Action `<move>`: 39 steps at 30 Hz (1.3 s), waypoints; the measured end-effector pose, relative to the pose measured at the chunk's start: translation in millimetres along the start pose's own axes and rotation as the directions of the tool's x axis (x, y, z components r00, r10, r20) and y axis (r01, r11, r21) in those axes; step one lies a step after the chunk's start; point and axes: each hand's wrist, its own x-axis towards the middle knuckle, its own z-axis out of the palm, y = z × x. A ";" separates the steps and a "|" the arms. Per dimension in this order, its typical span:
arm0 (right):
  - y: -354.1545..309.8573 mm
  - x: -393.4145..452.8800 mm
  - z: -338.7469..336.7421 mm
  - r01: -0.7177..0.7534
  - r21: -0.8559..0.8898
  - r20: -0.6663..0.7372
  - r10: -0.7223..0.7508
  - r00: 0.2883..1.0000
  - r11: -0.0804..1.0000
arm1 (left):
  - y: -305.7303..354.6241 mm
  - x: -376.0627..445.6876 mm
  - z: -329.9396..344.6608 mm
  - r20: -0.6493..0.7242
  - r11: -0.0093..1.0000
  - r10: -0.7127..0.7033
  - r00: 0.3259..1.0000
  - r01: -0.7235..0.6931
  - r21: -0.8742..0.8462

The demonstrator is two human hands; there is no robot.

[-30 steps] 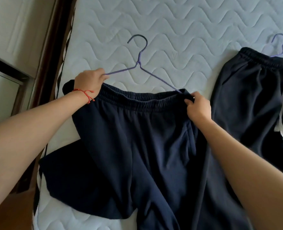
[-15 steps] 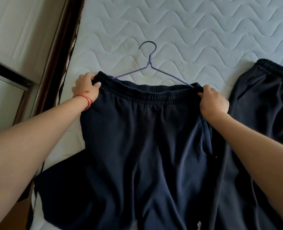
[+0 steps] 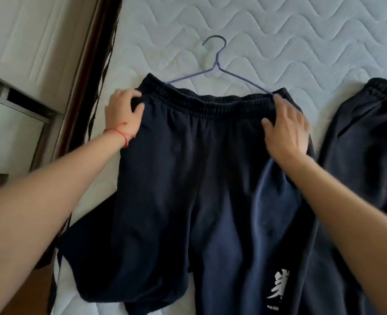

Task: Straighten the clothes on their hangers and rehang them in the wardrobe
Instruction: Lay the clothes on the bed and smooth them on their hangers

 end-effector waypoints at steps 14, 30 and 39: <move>-73.8 -261.2 71.5 0.070 0.073 0.193 -0.083 0.978 0.995 | -88.4 -233.0 -47.5 0.213 0.970 -0.227 0.950 0.201 0.135; -73.1 -301.4 63.6 0.085 0.233 -0.023 -0.082 0.996 0.969 | -176.9 -278.9 -112.0 0.311 0.669 -0.678 0.666 0.735 -0.115; -126.0 -328.9 52.2 -0.816 0.553 0.787 0.215 0.578 0.167 | -181.1 -304.5 -107.0 0.652 -0.111 -0.576 0.492 0.744 -0.659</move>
